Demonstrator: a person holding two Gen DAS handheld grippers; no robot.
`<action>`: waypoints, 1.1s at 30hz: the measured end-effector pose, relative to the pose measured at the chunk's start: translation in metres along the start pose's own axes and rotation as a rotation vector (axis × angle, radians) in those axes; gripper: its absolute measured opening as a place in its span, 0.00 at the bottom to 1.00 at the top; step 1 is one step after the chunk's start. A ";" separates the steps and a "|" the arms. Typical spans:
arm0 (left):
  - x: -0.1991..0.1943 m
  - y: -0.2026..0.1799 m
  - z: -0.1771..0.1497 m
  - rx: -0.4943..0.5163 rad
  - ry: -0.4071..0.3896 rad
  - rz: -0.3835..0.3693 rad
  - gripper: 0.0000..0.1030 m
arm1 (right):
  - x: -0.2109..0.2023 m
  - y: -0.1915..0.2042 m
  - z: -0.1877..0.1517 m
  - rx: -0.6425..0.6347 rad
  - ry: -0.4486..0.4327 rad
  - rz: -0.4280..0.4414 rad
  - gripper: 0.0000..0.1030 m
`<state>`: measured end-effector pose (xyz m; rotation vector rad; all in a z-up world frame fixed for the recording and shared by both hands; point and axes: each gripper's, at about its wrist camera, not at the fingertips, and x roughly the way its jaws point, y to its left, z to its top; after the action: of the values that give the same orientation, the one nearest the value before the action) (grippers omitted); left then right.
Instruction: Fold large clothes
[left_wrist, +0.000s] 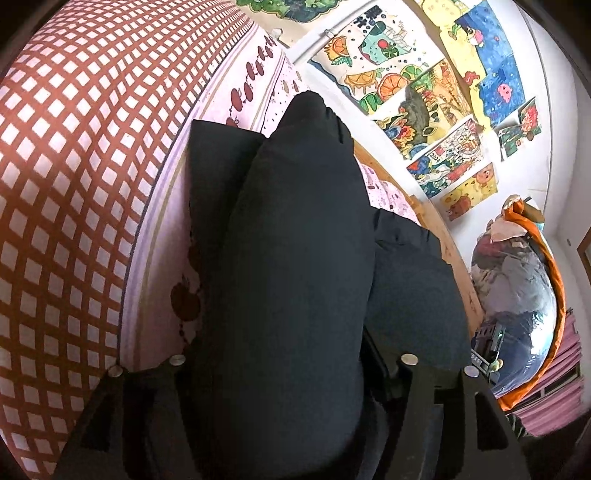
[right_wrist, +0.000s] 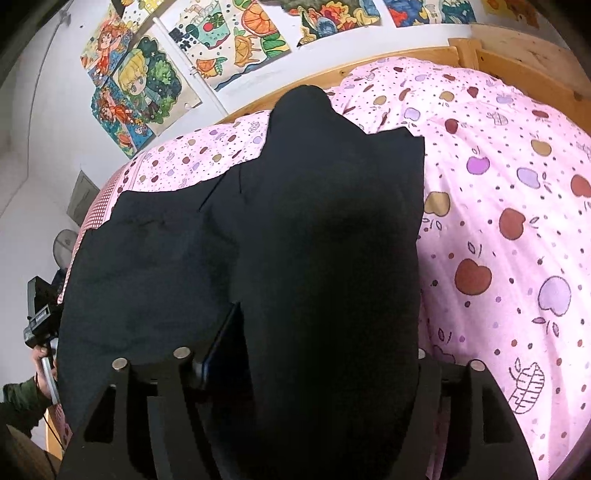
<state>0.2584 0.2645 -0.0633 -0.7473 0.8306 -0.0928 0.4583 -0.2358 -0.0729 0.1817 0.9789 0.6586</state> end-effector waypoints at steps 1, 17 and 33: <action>0.001 0.000 0.000 0.001 0.001 0.004 0.66 | 0.000 -0.001 0.000 0.004 0.000 -0.002 0.65; -0.009 -0.038 0.000 0.017 -0.055 0.324 0.94 | -0.022 0.017 0.004 -0.056 -0.052 -0.185 0.82; -0.067 -0.121 -0.036 0.175 -0.196 0.567 0.99 | -0.118 0.062 -0.010 -0.135 -0.169 -0.220 0.85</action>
<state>0.2122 0.1780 0.0401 -0.3297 0.8068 0.4047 0.3783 -0.2579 0.0322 0.0094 0.7762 0.4959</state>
